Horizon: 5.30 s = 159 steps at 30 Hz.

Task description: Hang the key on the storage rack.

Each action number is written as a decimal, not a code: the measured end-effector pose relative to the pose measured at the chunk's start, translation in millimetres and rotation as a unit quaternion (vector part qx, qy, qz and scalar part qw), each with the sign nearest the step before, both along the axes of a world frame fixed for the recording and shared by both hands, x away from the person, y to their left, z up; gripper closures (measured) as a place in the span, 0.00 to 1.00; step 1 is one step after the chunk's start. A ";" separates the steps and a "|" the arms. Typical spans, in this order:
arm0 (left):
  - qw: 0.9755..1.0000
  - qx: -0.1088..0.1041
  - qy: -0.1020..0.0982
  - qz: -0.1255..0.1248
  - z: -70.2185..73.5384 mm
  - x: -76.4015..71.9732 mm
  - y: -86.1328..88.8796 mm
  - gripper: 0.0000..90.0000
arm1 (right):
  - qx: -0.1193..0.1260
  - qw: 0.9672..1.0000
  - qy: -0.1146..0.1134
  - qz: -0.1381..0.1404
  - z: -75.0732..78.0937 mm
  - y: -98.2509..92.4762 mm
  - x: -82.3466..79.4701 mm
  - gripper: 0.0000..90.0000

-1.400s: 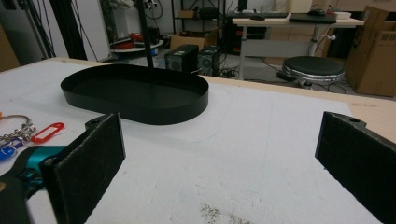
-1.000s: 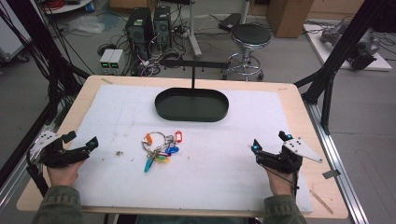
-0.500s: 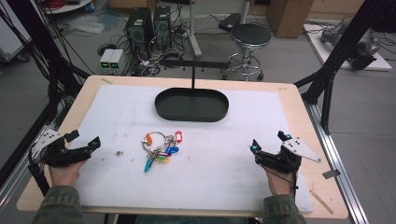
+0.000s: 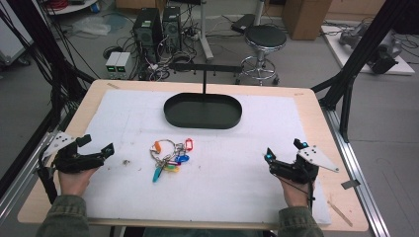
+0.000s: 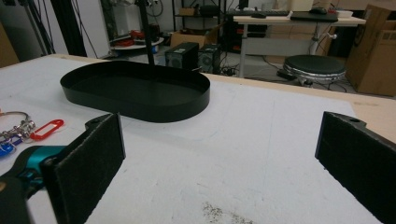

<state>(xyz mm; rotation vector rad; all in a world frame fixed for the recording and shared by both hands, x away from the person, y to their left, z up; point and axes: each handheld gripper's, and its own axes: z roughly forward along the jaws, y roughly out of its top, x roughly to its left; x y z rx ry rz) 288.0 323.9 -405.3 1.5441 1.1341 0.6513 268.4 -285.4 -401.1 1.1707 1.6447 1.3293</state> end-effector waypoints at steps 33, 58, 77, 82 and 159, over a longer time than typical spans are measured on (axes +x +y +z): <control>0.987 0.080 0.065 -0.121 12.9 16.6 -69.9 0.03 | 0.001 1.000 0.002 -0.001 -0.4 0.3 -1.9 0.00; 0.970 0.107 0.100 -0.196 8.3 34.0 -121.0 0.03 | 0.004 1.000 0.000 0.000 -0.5 -0.1 -1.7 0.00; 0.955 0.142 0.128 -0.226 -5.9 38.1 -142.7 0.04 | -0.004 1.000 0.002 0.002 -1.1 1.5 -1.3 0.00; 0.953 0.147 0.131 -0.230 -7.9 38.1 -144.9 0.06 | -0.004 1.000 0.003 0.002 -1.2 1.7 -1.0 0.00; 0.950 0.138 0.116 -0.255 2.7 46.7 -134.8 0.88 | -0.004 1.000 0.004 0.000 -2.1 1.9 -0.6 0.01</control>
